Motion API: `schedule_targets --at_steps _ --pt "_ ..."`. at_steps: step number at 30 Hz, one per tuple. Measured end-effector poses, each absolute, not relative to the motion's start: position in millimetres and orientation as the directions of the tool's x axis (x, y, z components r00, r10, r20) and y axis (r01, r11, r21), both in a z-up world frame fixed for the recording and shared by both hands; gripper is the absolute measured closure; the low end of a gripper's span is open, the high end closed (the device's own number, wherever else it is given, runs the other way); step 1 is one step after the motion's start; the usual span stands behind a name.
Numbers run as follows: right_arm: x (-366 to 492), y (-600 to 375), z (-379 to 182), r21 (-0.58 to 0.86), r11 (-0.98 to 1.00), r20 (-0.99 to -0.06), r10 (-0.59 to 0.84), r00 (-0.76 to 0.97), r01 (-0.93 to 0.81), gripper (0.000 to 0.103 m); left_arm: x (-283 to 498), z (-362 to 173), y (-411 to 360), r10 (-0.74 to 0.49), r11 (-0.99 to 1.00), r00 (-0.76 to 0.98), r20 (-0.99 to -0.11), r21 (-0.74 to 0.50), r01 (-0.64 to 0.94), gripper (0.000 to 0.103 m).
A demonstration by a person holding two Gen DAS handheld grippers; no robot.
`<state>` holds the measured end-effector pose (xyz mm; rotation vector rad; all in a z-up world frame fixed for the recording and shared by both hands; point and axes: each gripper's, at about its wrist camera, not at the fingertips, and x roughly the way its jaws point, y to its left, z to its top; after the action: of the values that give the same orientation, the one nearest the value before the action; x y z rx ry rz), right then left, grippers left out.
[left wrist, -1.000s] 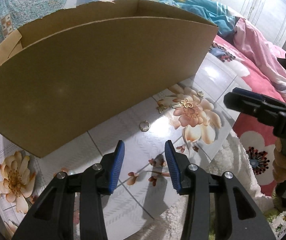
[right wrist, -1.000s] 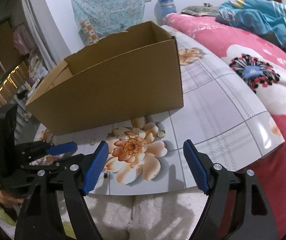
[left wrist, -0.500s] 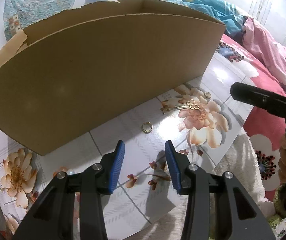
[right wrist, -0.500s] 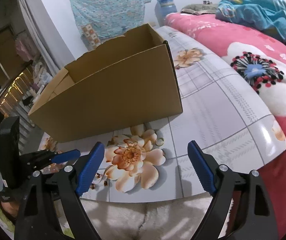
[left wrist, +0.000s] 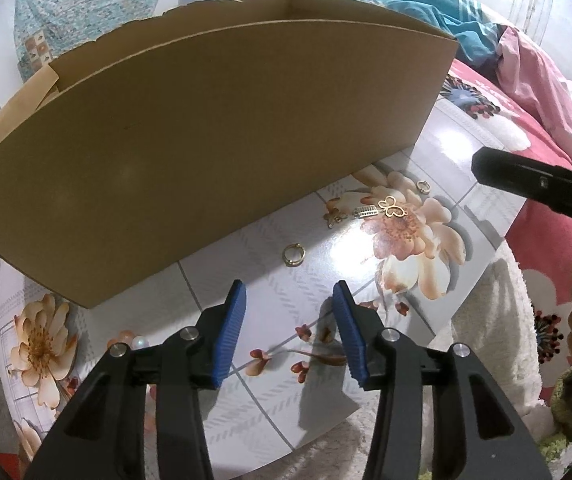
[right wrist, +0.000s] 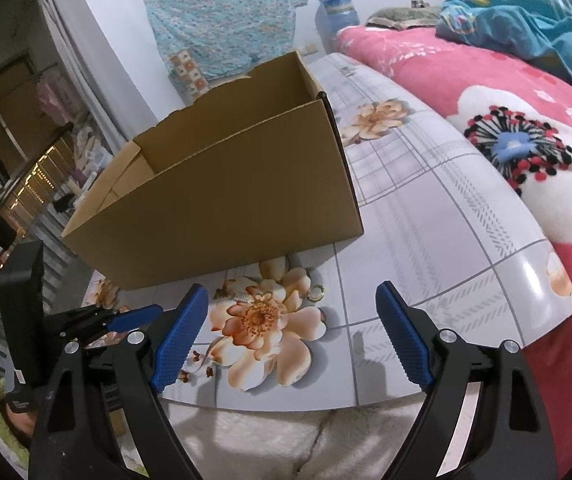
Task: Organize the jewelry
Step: 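Lower the left tool to the small gold ring and close on it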
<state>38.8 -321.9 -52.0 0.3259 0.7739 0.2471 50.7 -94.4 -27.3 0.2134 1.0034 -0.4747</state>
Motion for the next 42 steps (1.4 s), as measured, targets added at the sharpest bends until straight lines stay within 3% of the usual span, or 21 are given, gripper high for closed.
schedule_targets --at_steps 8,16,20,23,27,42 --pt "36.4 -330.1 -54.1 0.396 0.911 -0.622 0.358 0.696 -0.114 0.019 50.6 -28.5 -100.9 -0.258 0.881 0.454 -0.853 -0.015 0.473 0.058" --pt "19.1 -354.2 -49.3 0.413 0.897 -0.554 0.387 0.737 -0.160 0.019 44.4 -15.5 -101.2 -0.346 0.854 0.475 -0.809 -0.062 0.516 0.058" --pt "16.5 -352.9 -54.9 0.442 0.880 -0.537 0.416 0.734 -0.175 0.031 41.2 -9.3 -105.4 -0.364 0.834 0.493 -0.790 -0.041 0.551 0.058" --pt "15.0 -342.8 -57.9 0.435 0.881 -0.542 0.423 0.726 -0.188 0.040 44.1 -9.3 -105.8 -0.372 0.824 0.486 -0.791 -0.040 0.566 0.065" --pt "11.8 -328.8 -61.8 0.406 0.892 -0.562 0.416 0.715 -0.200 0.045 53.3 -16.5 -104.6 -0.374 0.820 0.457 -0.807 -0.057 0.569 0.076" --pt "19.0 -290.1 -70.5 0.346 0.915 -0.626 0.389 0.676 -0.206 0.047 70.6 -29.9 -101.0 -0.357 0.816 0.461 -0.812 -0.032 0.577 0.092"
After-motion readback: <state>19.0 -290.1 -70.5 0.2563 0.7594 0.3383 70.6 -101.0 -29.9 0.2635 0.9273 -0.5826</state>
